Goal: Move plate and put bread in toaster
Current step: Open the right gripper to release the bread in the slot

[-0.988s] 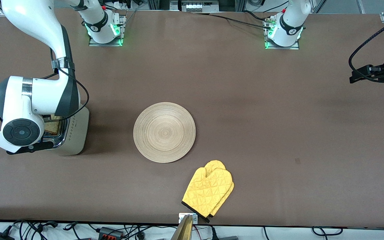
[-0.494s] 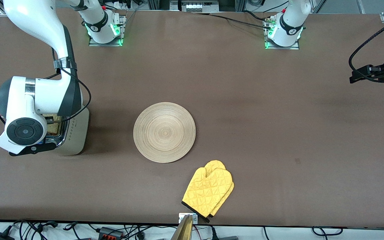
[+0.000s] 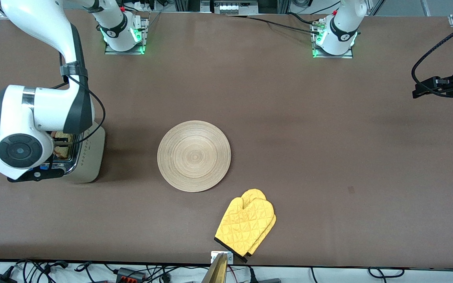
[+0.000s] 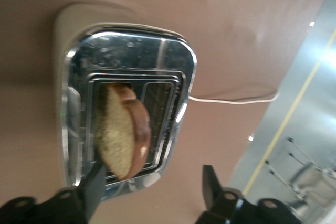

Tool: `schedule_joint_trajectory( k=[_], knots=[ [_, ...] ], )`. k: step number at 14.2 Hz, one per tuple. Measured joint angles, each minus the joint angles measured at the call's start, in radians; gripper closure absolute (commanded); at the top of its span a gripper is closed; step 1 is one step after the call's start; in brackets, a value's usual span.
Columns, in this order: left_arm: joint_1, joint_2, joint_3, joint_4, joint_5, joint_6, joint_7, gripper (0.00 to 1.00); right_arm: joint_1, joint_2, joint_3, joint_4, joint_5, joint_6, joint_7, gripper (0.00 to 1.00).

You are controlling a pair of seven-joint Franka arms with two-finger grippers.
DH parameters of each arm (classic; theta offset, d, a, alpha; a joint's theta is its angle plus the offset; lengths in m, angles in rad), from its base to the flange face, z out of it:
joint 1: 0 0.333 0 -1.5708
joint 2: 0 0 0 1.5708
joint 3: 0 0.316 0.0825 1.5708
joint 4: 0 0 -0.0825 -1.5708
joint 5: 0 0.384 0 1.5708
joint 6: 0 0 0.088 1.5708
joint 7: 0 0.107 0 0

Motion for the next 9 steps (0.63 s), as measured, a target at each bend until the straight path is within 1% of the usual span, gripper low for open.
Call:
schedule_joint_trajectory(
  k=[3, 6, 7, 9],
  knots=[
    [0.0, 0.0, 0.0, 0.0, 0.0, 0.0, 0.0, 0.0, -0.015, -0.078, -0.018, 0.006, 0.155, 0.001, 0.003, 0.0],
    [0.0, 0.0, 0.001, 0.0, 0.0, 0.0, 0.0, 0.0, -0.063, -0.15, -0.026, 0.005, 0.29, 0.001, 0.003, 0.0],
    [0.0, 0.0, 0.001, 0.0, 0.0, 0.0, 0.0, 0.0, -0.08, -0.165, -0.027, 0.005, 0.324, 0.001, 0.002, 0.0],
    [0.0, 0.001, 0.001, 0.0, 0.0, 0.0, 0.0, 0.0, -0.094, -0.179, -0.026, 0.004, 0.35, 0.001, -0.001, 0.0]
  ],
)
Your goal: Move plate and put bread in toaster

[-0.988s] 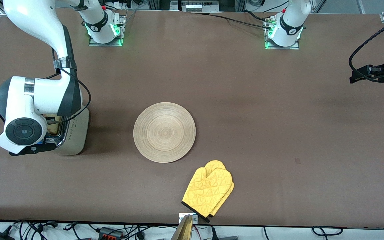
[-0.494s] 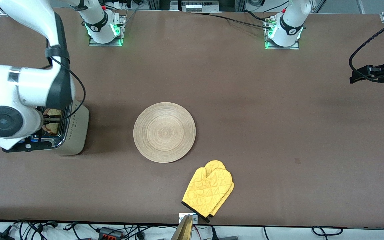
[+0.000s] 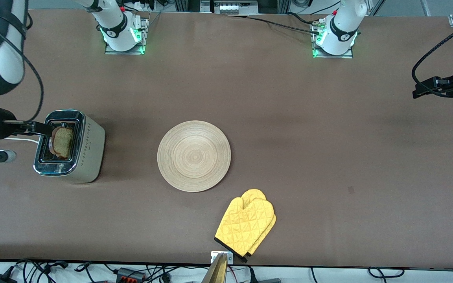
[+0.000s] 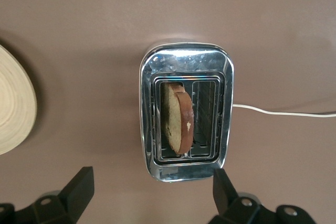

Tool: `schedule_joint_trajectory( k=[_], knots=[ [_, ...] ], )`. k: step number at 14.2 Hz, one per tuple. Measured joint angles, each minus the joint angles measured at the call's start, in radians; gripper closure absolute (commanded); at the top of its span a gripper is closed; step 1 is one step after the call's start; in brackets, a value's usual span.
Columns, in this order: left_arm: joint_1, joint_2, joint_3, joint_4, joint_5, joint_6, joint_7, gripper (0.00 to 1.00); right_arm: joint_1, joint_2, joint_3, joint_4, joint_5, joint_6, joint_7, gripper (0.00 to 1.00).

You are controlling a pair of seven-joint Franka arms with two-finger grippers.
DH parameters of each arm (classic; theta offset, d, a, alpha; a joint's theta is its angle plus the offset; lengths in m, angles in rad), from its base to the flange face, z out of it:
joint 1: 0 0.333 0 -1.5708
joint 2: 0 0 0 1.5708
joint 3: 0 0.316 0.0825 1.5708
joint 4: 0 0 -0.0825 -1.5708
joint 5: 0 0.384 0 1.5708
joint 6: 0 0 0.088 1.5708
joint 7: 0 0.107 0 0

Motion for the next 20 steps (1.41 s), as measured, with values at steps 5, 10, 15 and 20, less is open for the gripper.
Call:
schedule_joint_trajectory(
  k=[5, 10, 15, 20],
  knots=[
    [0.0, 0.0, 0.001, 0.0, 0.0, 0.0, 0.0, 0.0, 0.004, -0.002, 0.01, 0.032, 0.011, 0.015, 0.003, 0.0],
    [0.0, 0.0, 0.002, 0.0, 0.0, 0.0, 0.0, 0.0, -0.121, -0.02, 0.123, 0.042, 0.063, 0.059, 0.035, 0.0],
    [0.0, 0.001, 0.003, 0.0, 0.0, 0.0, 0.0, 0.0, -0.374, -0.106, 0.41, -0.024, -0.026, 0.092, 0.061, 0.0],
    [0.0, 0.001, 0.005, 0.0, 0.0, 0.0, 0.0, 0.0, -0.378, -0.182, 0.425, -0.132, -0.061, 0.097, 0.067, 0.0]
  ],
)
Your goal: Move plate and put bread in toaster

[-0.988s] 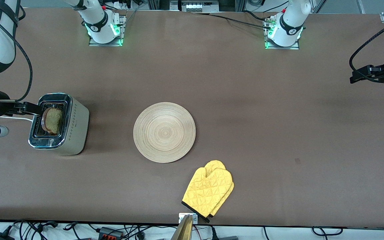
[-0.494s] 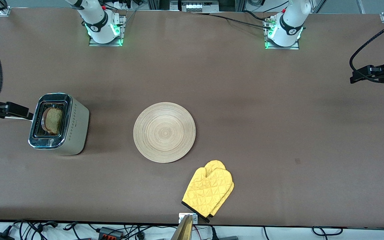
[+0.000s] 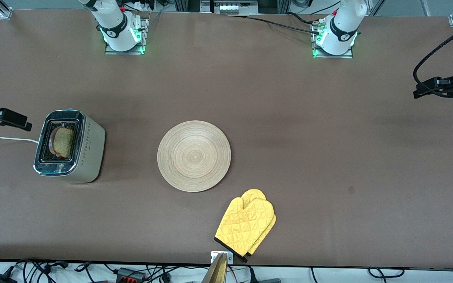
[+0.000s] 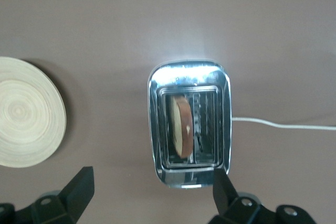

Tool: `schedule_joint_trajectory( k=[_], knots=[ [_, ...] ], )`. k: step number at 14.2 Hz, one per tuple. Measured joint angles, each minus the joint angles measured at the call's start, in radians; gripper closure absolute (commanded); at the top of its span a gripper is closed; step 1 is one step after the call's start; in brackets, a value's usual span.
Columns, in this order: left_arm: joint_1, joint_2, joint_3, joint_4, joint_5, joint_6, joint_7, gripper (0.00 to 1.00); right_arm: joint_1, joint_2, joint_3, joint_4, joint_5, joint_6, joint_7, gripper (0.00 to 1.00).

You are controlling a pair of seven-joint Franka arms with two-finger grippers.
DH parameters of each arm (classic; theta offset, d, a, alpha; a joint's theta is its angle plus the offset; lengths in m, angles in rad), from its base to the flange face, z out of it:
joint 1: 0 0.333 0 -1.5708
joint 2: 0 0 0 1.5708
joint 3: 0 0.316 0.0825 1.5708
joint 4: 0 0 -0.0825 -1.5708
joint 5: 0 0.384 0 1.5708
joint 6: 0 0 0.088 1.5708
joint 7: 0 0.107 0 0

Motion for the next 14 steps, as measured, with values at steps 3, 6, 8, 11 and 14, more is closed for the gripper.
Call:
schedule_joint_trajectory(
  k=[3, 6, 8, 11, 14],
  knots=[
    [0.0, 0.0, 0.0, 0.0, 0.0, 0.0, 0.0, 0.0, -0.002, -0.141, 0.0, -0.207, -0.001, 0.063, 0.001, 0.0],
    [0.0, 0.0, 0.0, 0.0, 0.0, 0.0, 0.0, 0.0, -0.002, -0.257, 0.002, -0.347, -0.005, 0.085, 0.0, 0.0],
    [0.0, 0.0, 0.0, 0.0, 0.0, -0.001, 0.0, 0.0, -0.002, -0.281, 0.002, -0.368, -0.005, 0.089, 0.0, 0.0],
    [0.0, 0.0, 0.0, 0.0, 0.0, -0.001, 0.0, 0.0, -0.002, -0.281, 0.002, -0.37, -0.006, 0.102, -0.001, 0.0],
    [0.0, 0.0, 0.0, 0.0, 0.0, -0.002, 0.0, 0.0, -0.002, -0.281, 0.004, -0.37, -0.024, 0.105, -0.001, 0.0]
  ],
)
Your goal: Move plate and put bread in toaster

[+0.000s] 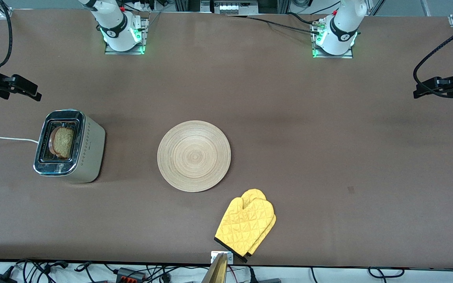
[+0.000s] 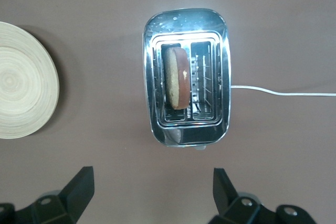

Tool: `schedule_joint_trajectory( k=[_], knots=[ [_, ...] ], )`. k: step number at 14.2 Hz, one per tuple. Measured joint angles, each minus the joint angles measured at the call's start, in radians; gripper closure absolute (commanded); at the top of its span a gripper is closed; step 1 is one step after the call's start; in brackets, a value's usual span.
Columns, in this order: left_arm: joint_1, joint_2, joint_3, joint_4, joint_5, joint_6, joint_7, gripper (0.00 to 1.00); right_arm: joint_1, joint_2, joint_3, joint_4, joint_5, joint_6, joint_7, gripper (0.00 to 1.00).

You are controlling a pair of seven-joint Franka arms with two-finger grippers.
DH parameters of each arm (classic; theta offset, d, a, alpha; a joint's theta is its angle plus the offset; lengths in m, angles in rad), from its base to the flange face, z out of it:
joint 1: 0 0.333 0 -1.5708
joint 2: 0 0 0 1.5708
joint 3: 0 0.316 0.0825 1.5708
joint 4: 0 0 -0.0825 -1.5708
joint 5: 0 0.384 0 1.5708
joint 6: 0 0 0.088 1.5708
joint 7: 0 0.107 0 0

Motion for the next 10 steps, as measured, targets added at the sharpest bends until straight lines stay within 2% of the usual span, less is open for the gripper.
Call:
schedule_joint_trajectory(
  k=[10],
  knots=[
    [-0.002, 0.0, 0.0, 0.0, 0.0, -0.001, 0.0, 0.0, 0.0, 0.001, 0.008, 0.0, -0.009, 0.002, 0.0, 0.0]
  ],
)
